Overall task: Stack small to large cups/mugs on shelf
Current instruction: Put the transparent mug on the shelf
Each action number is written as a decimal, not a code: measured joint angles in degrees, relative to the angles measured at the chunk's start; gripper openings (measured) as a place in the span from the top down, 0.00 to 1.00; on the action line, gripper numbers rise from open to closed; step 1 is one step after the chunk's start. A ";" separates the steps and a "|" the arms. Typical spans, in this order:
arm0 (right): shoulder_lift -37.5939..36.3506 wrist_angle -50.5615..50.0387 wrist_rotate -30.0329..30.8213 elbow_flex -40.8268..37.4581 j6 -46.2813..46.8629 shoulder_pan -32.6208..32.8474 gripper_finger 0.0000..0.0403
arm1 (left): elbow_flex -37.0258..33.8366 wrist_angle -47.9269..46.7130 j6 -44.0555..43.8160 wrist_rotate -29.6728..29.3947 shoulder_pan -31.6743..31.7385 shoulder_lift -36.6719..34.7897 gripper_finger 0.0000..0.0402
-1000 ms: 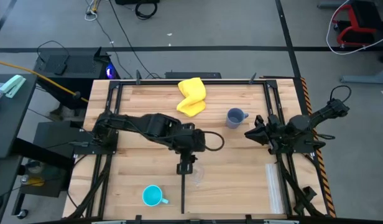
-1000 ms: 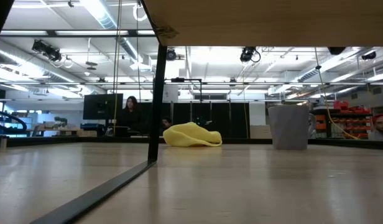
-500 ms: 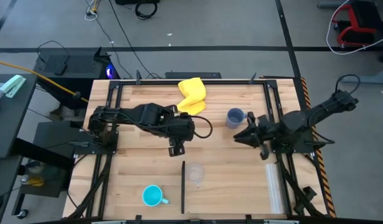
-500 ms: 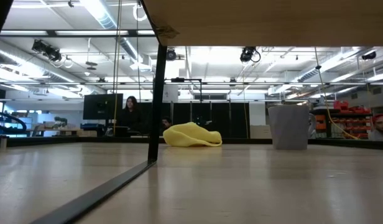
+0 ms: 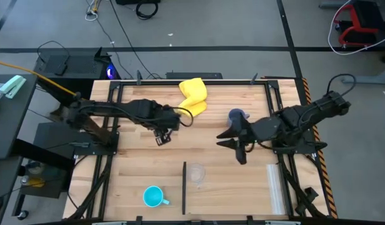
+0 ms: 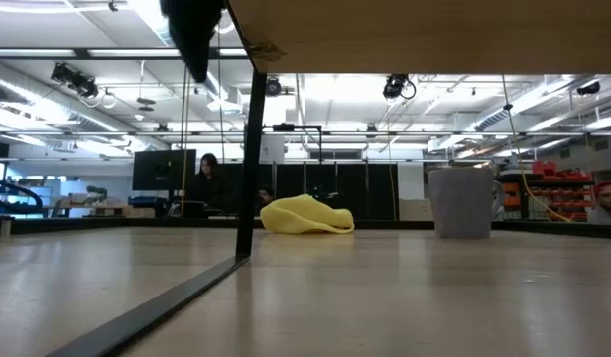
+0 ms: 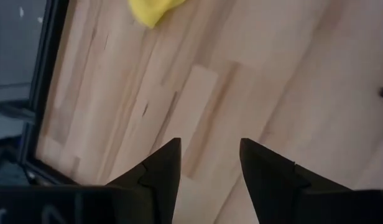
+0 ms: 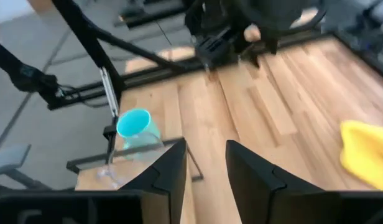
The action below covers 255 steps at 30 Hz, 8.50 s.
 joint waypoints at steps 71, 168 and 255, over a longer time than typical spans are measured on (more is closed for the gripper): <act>32.82 -25.95 -15.07 30.08 2.19 -1.93 0.70 | -44.68 38.58 -1.92 7.96 11.51 -20.66 0.59; 19.78 -51.68 -0.17 11.12 75.47 34.82 1.00 | -44.64 40.33 2.67 8.35 11.40 -20.64 0.72; 15.88 -51.89 -0.75 9.44 76.78 38.44 0.83 | -44.64 42.90 3.26 8.33 11.40 -20.64 0.71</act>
